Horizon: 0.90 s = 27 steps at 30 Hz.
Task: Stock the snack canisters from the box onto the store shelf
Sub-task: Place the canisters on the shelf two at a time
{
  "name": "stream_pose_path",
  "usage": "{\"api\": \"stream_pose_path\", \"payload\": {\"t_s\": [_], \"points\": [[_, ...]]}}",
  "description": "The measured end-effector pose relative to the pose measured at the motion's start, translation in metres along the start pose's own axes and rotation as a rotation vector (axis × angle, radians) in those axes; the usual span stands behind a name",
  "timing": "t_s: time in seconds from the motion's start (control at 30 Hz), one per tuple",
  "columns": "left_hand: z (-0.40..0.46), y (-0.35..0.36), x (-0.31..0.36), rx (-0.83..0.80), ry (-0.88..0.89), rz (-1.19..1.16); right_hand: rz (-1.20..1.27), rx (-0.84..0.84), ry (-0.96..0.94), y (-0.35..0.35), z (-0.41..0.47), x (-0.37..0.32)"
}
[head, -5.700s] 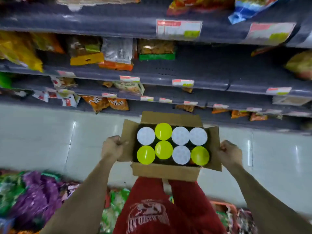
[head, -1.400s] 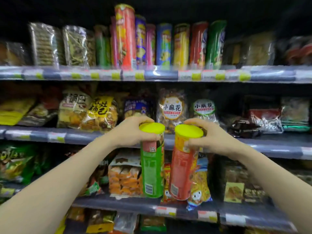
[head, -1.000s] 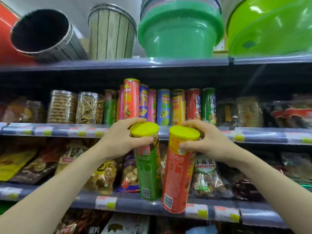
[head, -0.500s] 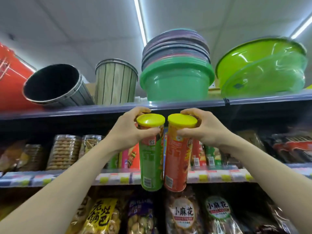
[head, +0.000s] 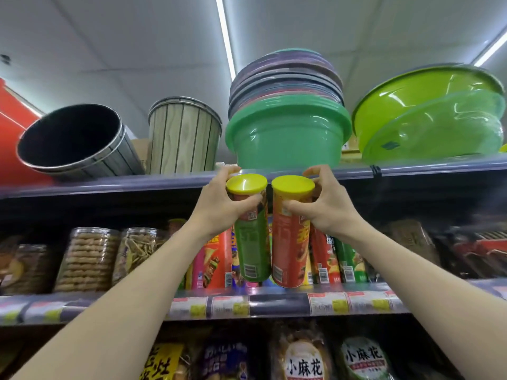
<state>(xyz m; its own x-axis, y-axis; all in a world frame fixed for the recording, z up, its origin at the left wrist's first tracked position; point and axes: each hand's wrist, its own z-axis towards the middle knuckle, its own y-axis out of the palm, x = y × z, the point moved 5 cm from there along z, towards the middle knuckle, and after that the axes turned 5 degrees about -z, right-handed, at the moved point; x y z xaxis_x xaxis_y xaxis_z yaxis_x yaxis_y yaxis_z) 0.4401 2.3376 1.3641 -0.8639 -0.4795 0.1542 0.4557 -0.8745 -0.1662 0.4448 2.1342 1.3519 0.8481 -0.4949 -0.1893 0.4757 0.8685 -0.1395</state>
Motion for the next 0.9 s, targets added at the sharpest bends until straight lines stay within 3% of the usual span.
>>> {"api": "stream_pose_path", "payload": {"t_s": [0.2, 0.5, 0.67, 0.9], "points": [[0.017, 0.025, -0.043, 0.037, -0.079, -0.012, 0.035, 0.133, 0.047, 0.022, 0.017, 0.025], [0.024, 0.051, -0.1, 0.063, -0.167, 0.011, -0.005, 0.11, 0.038, 0.055, 0.027, 0.067], [0.027, 0.062, -0.122, 0.119, -0.2, 0.025, 0.034, 0.11, 0.145, 0.073, 0.025, 0.099], [0.023, 0.096, -0.147, 0.031, -0.258, 0.034, 0.046, 0.088, 0.266, 0.089, 0.035, 0.125]]}}
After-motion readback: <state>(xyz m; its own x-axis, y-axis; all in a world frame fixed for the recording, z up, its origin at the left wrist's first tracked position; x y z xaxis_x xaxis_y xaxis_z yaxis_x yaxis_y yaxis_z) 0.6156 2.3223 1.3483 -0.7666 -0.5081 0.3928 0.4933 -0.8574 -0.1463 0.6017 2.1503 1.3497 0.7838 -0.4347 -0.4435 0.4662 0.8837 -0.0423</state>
